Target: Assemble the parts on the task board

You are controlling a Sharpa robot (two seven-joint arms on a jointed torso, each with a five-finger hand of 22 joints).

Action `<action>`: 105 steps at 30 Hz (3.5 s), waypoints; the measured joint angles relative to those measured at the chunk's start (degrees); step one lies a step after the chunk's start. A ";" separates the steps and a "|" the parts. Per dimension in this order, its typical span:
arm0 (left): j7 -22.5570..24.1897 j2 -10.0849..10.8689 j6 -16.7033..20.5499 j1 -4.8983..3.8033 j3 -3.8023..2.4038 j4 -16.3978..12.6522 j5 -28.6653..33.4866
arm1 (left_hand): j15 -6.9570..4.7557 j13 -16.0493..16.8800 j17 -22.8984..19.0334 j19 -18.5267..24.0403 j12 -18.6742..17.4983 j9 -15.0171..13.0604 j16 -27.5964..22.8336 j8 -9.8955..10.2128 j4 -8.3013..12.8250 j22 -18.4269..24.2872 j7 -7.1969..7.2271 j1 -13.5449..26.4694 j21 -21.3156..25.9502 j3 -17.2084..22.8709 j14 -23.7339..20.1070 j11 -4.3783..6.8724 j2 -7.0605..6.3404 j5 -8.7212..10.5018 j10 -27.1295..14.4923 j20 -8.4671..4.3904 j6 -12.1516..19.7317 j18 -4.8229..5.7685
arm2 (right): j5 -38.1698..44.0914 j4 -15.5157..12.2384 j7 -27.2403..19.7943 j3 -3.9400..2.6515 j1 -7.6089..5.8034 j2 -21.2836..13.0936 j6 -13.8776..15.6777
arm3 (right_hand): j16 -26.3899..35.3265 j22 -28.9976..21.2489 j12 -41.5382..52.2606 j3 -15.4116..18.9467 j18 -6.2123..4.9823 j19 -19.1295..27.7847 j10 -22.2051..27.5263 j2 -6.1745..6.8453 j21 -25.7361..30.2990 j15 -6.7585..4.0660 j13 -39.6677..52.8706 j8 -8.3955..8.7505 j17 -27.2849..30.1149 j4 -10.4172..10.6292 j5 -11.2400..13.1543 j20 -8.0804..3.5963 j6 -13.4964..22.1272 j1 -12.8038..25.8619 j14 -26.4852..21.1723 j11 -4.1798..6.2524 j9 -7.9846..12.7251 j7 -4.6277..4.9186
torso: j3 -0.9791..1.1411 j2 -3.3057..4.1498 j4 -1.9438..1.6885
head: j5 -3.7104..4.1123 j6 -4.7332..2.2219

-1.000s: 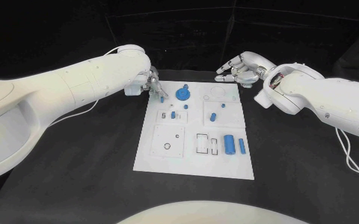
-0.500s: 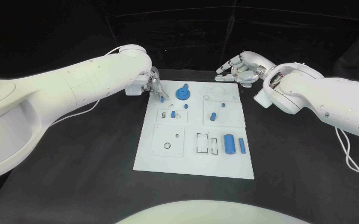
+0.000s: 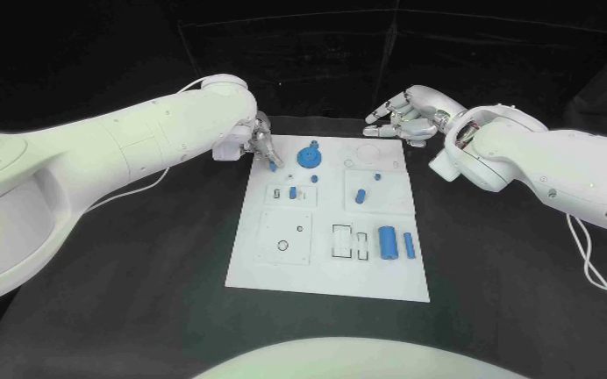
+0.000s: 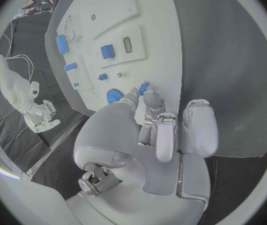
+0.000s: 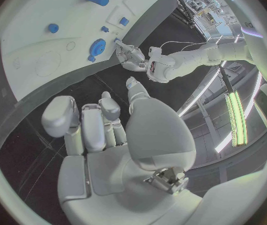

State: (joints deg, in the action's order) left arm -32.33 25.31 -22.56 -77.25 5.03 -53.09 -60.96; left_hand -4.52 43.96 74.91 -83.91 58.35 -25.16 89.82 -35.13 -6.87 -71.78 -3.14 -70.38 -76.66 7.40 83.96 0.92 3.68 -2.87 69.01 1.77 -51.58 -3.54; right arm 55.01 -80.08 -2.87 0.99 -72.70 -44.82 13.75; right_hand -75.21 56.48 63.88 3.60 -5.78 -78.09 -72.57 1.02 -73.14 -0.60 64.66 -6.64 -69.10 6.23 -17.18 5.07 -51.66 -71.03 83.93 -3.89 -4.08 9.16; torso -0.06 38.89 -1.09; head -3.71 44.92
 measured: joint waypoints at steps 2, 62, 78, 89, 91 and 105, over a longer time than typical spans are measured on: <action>0.19 -0.04 0.16 0.01 0.00 0.06 -0.01 | 0.00 -0.28 0.00 -0.10 -0.06 0.26 0.00 0.01 1.11 0.00 0.20 -1.18 0.00 1.92 0.00 0.02 0.41 0.01 -0.02 -0.24 0.22 0.00 | 0.00 0.01 0.00 0.00 0.00 0.03 -0.04 | 0.00 0.00 0.00 0.00 0.00 0.00 0.00 0.00 0.00 0.00 0.00 0.00 0.00 0.00 0.00 0.00 0.00 0.00 0.00 0.00 0.00 0.00 | -0.01 0.00 0.02 | 0.04 0.02; 4.55 16.92 20.25 3.57 2.16 -27.97 2.66 | 0.01 0.73 0.00 -0.09 0.45 -1.23 0.00 -4.21 5.99 -0.77 0.08 8.46 0.31 28.28 0.00 0.71 -8.83 -6.65 3.81 -0.23 0.49 0.00 | 0.15 0.65 0.36 0.01 0.00 -0.04 -1.07 | 0.00 0.02 0.00 0.00 0.00 0.00 0.00 0.00 0.00 0.00 0.00 0.00 0.00 0.00 0.00 0.00 0.00 0.00 0.00 0.00 0.00 0.00 | 0.15 -0.44 -0.88 | -0.40 0.43; 2.81 16.05 18.83 3.66 3.25 -27.35 0.79 | 0.01 0.86 0.00 -0.09 0.72 -1.17 0.00 -4.42 5.84 -0.76 0.07 8.42 0.31 28.45 0.00 0.63 -8.78 -6.91 3.87 -0.23 0.49 0.00 | 0.16 0.68 0.32 0.02 0.01 0.00 -1.10 | 0.00 0.02 0.00 0.00 0.00 0.00 0.00 0.00 0.00 0.00 0.00 0.00 0.00 0.00 0.00 0.00 0.00 0.00 0.00 0.00 0.00 0.00 | 0.18 -0.42 -0.88 | -0.43 0.71; 2.50 15.62 18.38 3.54 3.38 -26.98 0.30 | 0.01 0.85 0.00 -0.09 0.72 -1.17 0.00 -4.41 5.91 -0.81 0.18 8.38 0.31 28.52 0.00 0.60 -8.74 -6.90 3.88 -0.23 0.19 0.00 | 0.27 0.68 0.30 0.02 0.02 0.04 -1.13 | 0.00 0.03 0.00 0.00 0.00 0.00 0.00 0.00 0.00 0.00 0.00 0.00 0.00 0.00 0.00 0.00 0.00 0.00 0.00 0.00 0.00 0.00 | 0.18 -0.44 -0.88 | -0.42 0.84; 2.48 15.61 18.32 3.52 3.39 -26.97 0.27 | 0.01 0.85 0.00 -0.09 0.72 -1.17 0.00 -4.41 5.92 -0.81 0.19 8.38 0.31 28.53 0.00 0.60 -8.74 -6.88 3.88 -0.23 0.19 0.00 | 0.37 0.69 0.29 0.02 0.02 0.04 -1.13 | 0.00 0.03 0.00 0.00 0.00 0.00 0.00 0.00 0.00 0.00 0.00 0.00 0.00 0.00 0.00 0.00 0.00 0.00 0.00 0.00 0.00 0.00 | 0.19 -0.44 -0.88 | -0.37 0.87; 2.41 15.37 18.14 3.51 3.44 -26.91 0.02 | -0.46 3.73 -0.01 -0.09 2.79 -0.84 0.00 -4.90 8.45 -1.74 1.34 11.03 -0.36 29.74 0.05 1.46 -10.80 -10.94 5.78 -0.64 -1.41 0.01 | 0.83 0.69 0.28 0.02 0.02 0.07 -1.15 | 0.00 0.02 0.00 0.00 0.00 0.00 0.00 0.00 0.00 0.00 0.00 0.00 0.00 0.00 0.00 0.00 0.00 0.00 0.00 0.00 0.00 0.00 | 0.19 -0.45 -0.88 | -0.31 1.03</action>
State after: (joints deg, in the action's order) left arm -29.92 40.68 -4.42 -73.74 8.47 -80.00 -60.94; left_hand -4.98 47.70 74.91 -84.00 61.13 -26.00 89.82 -40.02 1.58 -73.52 -1.80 -59.35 -77.02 37.14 84.01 2.38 -7.12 -13.81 74.79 1.13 -53.00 -3.53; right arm 55.83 -79.39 -2.59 1.00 -72.67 -44.75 12.60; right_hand -75.21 56.50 63.88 3.59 -5.78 -78.09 -72.57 1.03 -73.14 -0.60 64.66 -6.64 -69.10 6.23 -17.18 5.07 -51.67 -71.03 83.93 -3.89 -4.08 9.16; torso 0.13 38.44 -1.98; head -4.03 45.95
